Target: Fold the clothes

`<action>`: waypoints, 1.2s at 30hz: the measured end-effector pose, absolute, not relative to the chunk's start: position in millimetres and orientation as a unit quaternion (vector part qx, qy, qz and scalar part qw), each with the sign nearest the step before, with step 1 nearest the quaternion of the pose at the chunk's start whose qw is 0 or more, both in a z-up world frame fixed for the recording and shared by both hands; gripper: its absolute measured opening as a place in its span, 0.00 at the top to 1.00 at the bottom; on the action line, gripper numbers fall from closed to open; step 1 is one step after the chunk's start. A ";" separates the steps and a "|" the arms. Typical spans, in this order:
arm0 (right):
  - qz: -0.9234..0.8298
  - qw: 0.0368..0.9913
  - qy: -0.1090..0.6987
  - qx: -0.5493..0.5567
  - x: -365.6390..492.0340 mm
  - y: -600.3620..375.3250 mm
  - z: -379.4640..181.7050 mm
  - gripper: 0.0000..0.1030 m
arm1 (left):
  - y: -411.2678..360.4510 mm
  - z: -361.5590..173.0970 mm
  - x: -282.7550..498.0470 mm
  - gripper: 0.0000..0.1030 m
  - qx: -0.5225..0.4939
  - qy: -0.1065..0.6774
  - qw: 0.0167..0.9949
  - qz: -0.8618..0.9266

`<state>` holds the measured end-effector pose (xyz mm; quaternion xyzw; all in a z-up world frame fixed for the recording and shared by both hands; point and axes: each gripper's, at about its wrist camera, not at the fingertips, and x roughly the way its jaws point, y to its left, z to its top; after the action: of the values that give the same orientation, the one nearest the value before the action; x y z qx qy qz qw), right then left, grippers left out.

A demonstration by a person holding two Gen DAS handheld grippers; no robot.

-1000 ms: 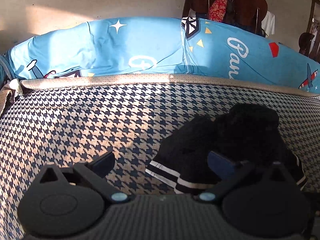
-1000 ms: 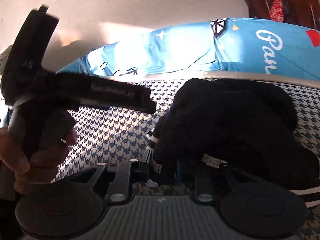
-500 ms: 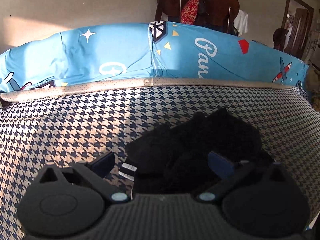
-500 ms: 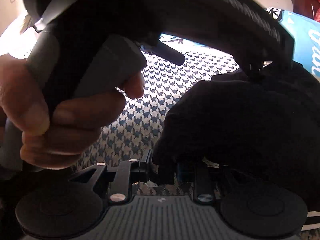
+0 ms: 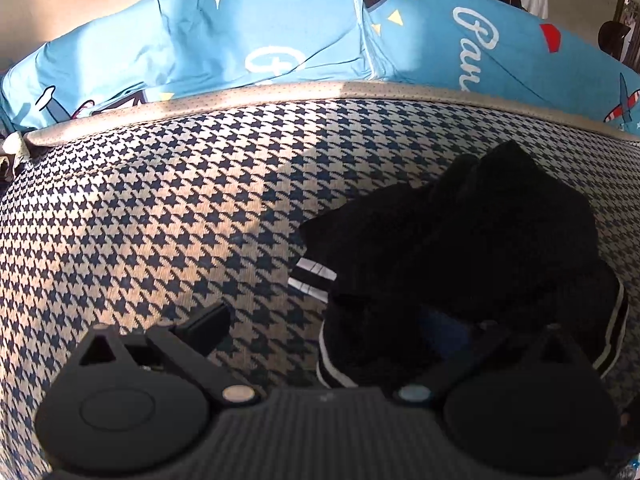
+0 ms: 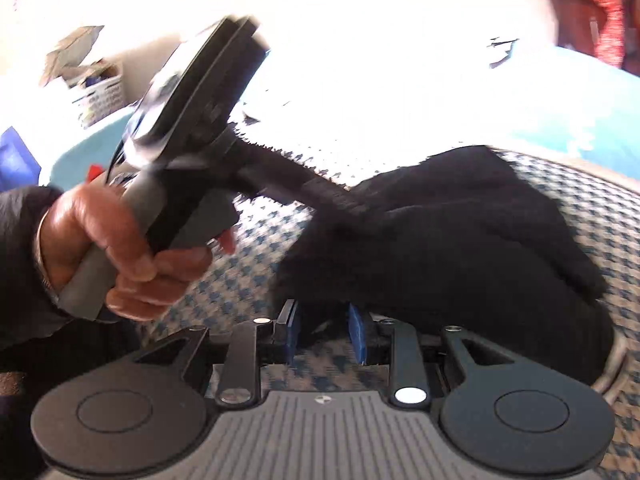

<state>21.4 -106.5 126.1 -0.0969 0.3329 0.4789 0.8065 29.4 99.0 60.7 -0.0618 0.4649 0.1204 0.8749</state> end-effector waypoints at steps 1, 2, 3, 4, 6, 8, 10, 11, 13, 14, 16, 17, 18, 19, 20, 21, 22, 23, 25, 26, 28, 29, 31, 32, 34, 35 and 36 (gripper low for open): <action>0.470 0.813 0.332 -0.090 24.1 -112.6 128.6 0.73 | 99.0 59.1 28.9 0.00 -0.058 0.469 0.873 0.123; 0.461 0.819 0.331 -0.080 26.0 -119.7 131.3 0.72 | 98.9 57.5 28.3 0.00 -0.055 0.473 0.871 0.126; 0.452 0.826 0.329 -0.070 27.9 -126.9 134.0 0.72 | 98.3 56.6 27.3 0.00 -0.052 0.475 0.869 0.126; 0.442 0.832 0.328 -0.061 29.8 -134.0 136.7 0.71 | 97.7 56.4 26.2 0.00 -0.049 0.475 0.870 0.126; 0.421 0.845 0.326 -0.041 35.0 -144.1 139.8 0.67 | 96.8 56.1 24.5 0.00 -0.043 0.476 0.869 0.127; 0.396 0.857 0.329 -0.015 42.3 -145.9 141.3 0.65 | 96.2 55.8 23.0 0.00 -0.036 0.476 0.869 0.129; 0.370 0.867 0.334 0.017 50.5 -144.1 142.7 0.58 | 96.4 55.2 21.9 0.00 -0.034 0.478 0.868 0.129; 0.357 0.871 0.337 0.033 55.1 -144.5 143.3 0.52 | 96.8 54.8 21.5 0.00 -0.034 0.479 0.867 0.129; 0.335 0.873 0.347 0.067 66.2 -152.9 143.6 0.46 | 96.9 52.8 20.6 0.00 -0.032 0.482 0.866 0.129; 0.327 0.873 0.352 0.081 72.1 -153.0 143.4 0.45 | 96.7 51.8 20.4 0.00 -0.031 0.484 0.865 0.129; 0.312 0.872 0.362 0.109 83.9 -153.4 142.9 0.43 | 95.2 48.5 19.6 0.00 -0.026 0.489 0.862 0.129; 0.303 0.871 0.367 0.122 89.7 -153.6 142.0 0.39 | 94.2 46.8 18.8 0.00 -0.023 0.492 0.861 0.128; 0.294 0.869 0.376 0.130 94.7 -154.2 139.0 0.38 | 93.4 45.7 18.2 0.00 -0.021 0.494 0.860 0.127; 0.284 0.867 0.386 0.140 100.3 -154.3 135.7 0.38 | 92.7 44.7 17.7 0.00 -0.019 0.495 0.860 0.125; 0.277 0.862 0.395 0.153 106.5 -152.8 131.8 0.38 | 92.1 44.0 17.2 0.00 -0.018 0.496 0.859 0.124; 0.276 0.857 0.401 0.167 108.7 -152.1 129.1 0.38 | 91.6 43.2 16.6 0.00 -0.016 0.497 0.859 0.123; 0.277 0.853 0.404 0.180 111.4 -150.9 127.6 0.38 | 91.7 42.0 16.2 0.00 -0.014 0.499 0.858 0.122; 0.278 0.849 0.406 0.191 113.8 -149.4 126.2 0.38 | 91.8 40.8 16.0 0.00 -0.013 0.502 0.856 0.121; 0.278 0.850 0.399 0.201 116.2 -145.1 124.6 0.38 | 93.1 39.5 14.6 0.00 -0.013 0.504 0.855 0.119; 0.278 0.850 0.396 0.206 117.2 -142.9 123.8 0.38 | 94.1 39.1 13.9 0.00 -0.015 0.504 0.855 0.118; 0.285 0.848 0.391 0.215 118.4 -137.2 122.2 0.39 | 97.0 39.4 12.1 0.00 -0.021 0.504 0.856 0.115; 0.287 0.848 0.389 0.216 118.5 -134.0 121.5 0.46 | 98.8 39.9 11.2 0.00 -0.024 0.504 0.856 0.115; 0.292 0.850 0.384 0.213 117.5 -127.7 120.3 0.61 | 103.1 43.4 8.8 0.00 -0.032 0.500 0.857 0.118; 0.295 0.850 0.383 0.210 117.2 -124.3 119.7 0.69 | 105.3 45.4 7.6 0.00 -0.035 0.497 0.859 0.121; 0.302 0.853 0.373 0.205 114.7 -119.4 120.6 0.70 | 109.9 52.1 5.4 0.00 -0.035 0.483 0.865 0.134; 0.306 0.855 0.366 0.203 113.0 -117.1 121.8 0.73 | 113.0 55.8 4.4 0.00 -0.035 0.476 0.867 0.142; 0.312 0.857 0.359 0.199 111.2 -114.6 123.3 0.80 | 116.2 59.4 3.5 0.00 -0.036 0.468 0.870 0.151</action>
<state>111.2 -114.6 123.3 0.1993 0.3594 0.3119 0.8566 3.5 116.2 59.4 -0.0355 0.4682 0.1511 0.8699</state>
